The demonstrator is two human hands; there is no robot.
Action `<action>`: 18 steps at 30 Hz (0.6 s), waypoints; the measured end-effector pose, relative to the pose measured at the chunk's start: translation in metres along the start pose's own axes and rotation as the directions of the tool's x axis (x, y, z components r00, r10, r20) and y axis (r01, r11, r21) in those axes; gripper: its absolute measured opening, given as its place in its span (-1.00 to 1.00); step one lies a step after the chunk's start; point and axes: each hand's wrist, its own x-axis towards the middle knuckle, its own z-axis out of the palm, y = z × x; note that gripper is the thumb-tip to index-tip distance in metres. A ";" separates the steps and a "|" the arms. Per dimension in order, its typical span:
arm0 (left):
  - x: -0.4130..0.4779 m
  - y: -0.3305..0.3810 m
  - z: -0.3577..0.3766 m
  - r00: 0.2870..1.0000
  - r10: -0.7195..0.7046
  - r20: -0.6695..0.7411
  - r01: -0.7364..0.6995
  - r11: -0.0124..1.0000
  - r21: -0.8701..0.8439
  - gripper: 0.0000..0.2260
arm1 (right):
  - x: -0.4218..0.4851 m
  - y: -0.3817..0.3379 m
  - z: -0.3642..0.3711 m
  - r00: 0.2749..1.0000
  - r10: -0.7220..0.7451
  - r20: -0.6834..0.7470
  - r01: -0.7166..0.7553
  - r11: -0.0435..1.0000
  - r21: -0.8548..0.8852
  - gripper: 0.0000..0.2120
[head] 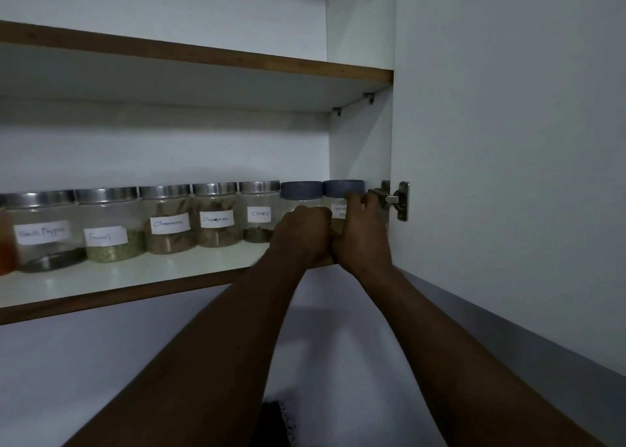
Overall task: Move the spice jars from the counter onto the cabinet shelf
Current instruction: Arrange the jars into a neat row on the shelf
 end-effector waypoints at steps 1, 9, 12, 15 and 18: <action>0.001 -0.001 0.001 1.000 0.002 0.002 -0.002 1.000 -0.015 -0.90 | 0.004 0.001 -0.001 1.000 -0.015 -0.013 0.015 1.000 -0.005 -0.27; 0.001 -0.004 0.008 0.999 -0.035 -0.003 0.034 0.995 -0.098 -0.81 | 0.030 0.012 0.003 0.991 -0.124 0.054 0.133 0.964 -0.229 -0.16; -0.004 -0.003 0.008 0.990 -0.127 -0.068 0.118 0.986 -0.114 -0.82 | 0.035 0.012 0.006 0.989 -0.129 0.066 0.142 0.959 -0.246 -0.18; -0.007 0.002 0.005 0.967 -0.217 -0.135 0.202 0.973 -0.115 -0.85 | 0.043 0.012 0.007 0.985 -0.154 0.077 0.169 0.948 -0.269 -0.28; -0.007 0.003 0.003 0.955 -0.264 -0.134 0.248 0.961 -0.125 -0.86 | 0.056 0.012 0.008 0.983 -0.152 0.107 0.173 0.957 -0.233 -0.41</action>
